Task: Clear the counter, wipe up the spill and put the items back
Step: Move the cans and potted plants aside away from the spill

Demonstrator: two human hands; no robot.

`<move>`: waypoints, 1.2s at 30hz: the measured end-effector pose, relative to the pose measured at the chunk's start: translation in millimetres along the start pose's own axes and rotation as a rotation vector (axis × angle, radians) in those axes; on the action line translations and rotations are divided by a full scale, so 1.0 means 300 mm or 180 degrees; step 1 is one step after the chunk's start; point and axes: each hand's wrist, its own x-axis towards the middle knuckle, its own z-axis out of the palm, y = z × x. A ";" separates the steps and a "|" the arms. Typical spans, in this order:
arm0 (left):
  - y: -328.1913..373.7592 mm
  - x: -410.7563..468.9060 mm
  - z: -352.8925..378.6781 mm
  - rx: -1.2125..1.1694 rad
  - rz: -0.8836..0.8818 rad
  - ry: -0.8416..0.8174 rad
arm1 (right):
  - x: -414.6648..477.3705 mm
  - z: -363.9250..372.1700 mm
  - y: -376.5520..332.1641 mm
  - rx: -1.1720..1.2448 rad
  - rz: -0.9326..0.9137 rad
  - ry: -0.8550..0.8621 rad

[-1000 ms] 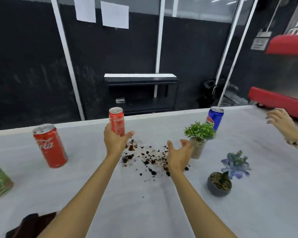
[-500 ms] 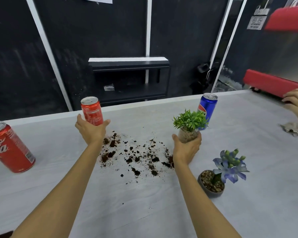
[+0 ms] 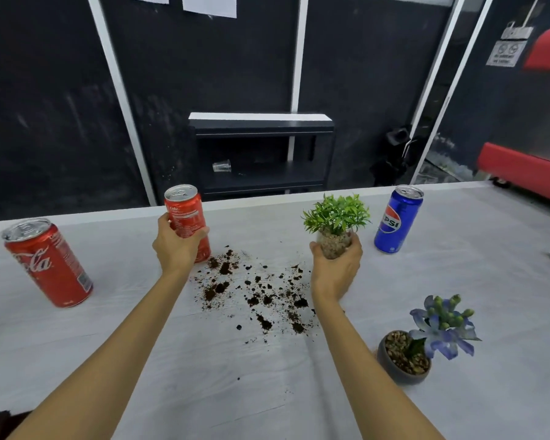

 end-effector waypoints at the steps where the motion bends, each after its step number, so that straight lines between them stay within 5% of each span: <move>1: 0.008 -0.012 -0.028 0.0015 0.0041 0.0011 | -0.019 0.021 -0.022 0.0038 -0.0043 -0.0128; 7: 0.053 -0.093 -0.304 0.0278 0.0189 0.0220 | -0.211 0.169 -0.152 0.0095 -0.0292 -0.1001; 22: -0.169 -0.329 -1.134 0.0531 -0.0486 0.1858 | -1.039 0.415 -0.248 0.0142 -0.0848 -0.3576; 36: -0.317 -0.299 -1.207 0.0339 -0.0532 0.1774 | -1.146 0.467 -0.160 -0.0016 -0.0820 -0.4105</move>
